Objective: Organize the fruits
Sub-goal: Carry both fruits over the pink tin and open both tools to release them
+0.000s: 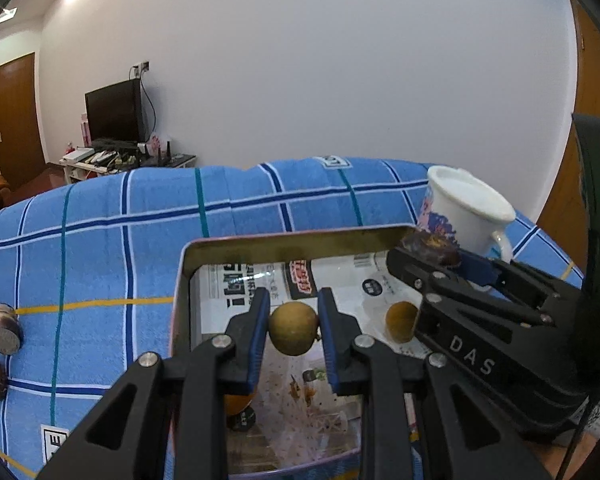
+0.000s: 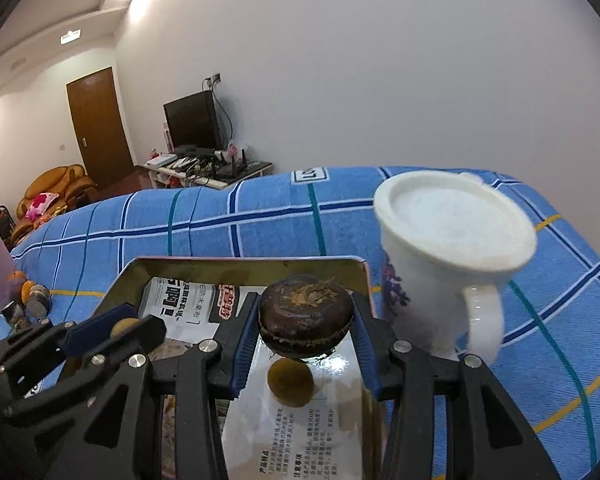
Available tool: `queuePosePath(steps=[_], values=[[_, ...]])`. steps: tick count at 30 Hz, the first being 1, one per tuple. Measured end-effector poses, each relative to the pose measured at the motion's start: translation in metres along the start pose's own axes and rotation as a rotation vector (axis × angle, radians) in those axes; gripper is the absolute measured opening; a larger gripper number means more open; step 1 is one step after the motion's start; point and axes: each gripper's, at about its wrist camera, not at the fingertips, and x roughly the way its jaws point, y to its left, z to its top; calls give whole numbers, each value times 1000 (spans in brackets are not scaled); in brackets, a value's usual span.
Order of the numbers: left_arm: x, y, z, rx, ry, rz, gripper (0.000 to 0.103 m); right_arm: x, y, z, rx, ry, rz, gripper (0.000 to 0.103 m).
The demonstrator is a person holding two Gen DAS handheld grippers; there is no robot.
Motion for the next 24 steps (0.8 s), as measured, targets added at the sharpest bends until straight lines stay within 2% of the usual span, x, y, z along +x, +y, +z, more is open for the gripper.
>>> queuePosePath(steps=[12, 21, 24], values=[[4, 2, -1, -16, 41, 43, 26, 13, 1, 2, 2, 55, 54, 46], [6, 3, 2, -20, 43, 70, 27, 20, 4, 2, 17, 75, 80, 48], [4, 3, 1, -15, 35, 81, 30, 18, 2, 1, 28, 73, 86, 48]])
